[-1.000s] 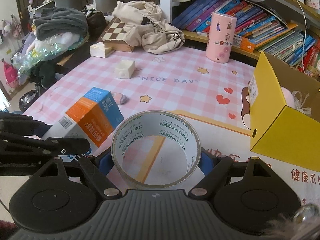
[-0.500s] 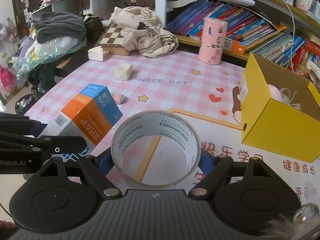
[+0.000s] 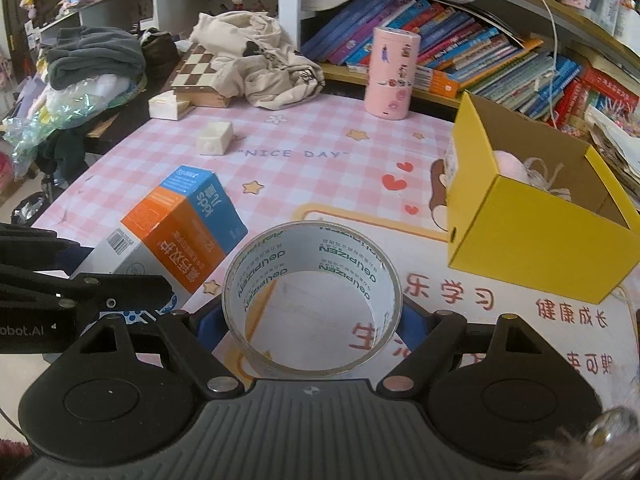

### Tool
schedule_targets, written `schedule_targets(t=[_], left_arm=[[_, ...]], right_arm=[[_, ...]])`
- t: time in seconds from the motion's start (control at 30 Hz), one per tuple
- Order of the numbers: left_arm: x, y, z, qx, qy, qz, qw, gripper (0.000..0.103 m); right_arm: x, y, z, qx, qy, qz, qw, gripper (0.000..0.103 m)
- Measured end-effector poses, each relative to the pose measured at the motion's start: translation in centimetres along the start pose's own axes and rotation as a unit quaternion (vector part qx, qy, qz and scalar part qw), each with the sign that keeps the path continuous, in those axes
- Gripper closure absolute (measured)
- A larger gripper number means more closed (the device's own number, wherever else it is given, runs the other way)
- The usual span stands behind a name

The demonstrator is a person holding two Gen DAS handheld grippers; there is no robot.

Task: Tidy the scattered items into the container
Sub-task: 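Carry the usmile box in the left tool and tape in the right tool over the yellow box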

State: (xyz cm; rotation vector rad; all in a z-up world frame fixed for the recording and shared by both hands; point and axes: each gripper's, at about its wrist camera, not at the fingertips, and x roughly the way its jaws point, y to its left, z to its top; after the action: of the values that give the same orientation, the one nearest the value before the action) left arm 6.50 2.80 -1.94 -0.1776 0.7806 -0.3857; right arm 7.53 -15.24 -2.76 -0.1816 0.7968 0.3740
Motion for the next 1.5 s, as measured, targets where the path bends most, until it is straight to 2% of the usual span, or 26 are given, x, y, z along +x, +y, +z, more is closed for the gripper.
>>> schedule_targets(t=[0.27, 0.53, 1.5], left_arm=[[1.8, -2.5, 0.7, 0.026, 0.011, -0.017, 0.9995, 0.064], [3.5, -5.2, 1.5, 0.043, 0.021, -0.015, 0.9987, 0.064], [11.4, -19.4, 3.0, 0.116, 0.062, -0.029, 0.9909, 0.064]], right_arm=[[-0.4, -2.7, -0.5, 0.021, -0.002, -0.010, 1.000, 0.020], [-0.6, -5.9, -1.0, 0.036, -0.001, -0.005, 0.999, 0.020], [-3.5, -21.6, -4.4, 0.101, -0.005, 0.004, 0.995, 0.020]])
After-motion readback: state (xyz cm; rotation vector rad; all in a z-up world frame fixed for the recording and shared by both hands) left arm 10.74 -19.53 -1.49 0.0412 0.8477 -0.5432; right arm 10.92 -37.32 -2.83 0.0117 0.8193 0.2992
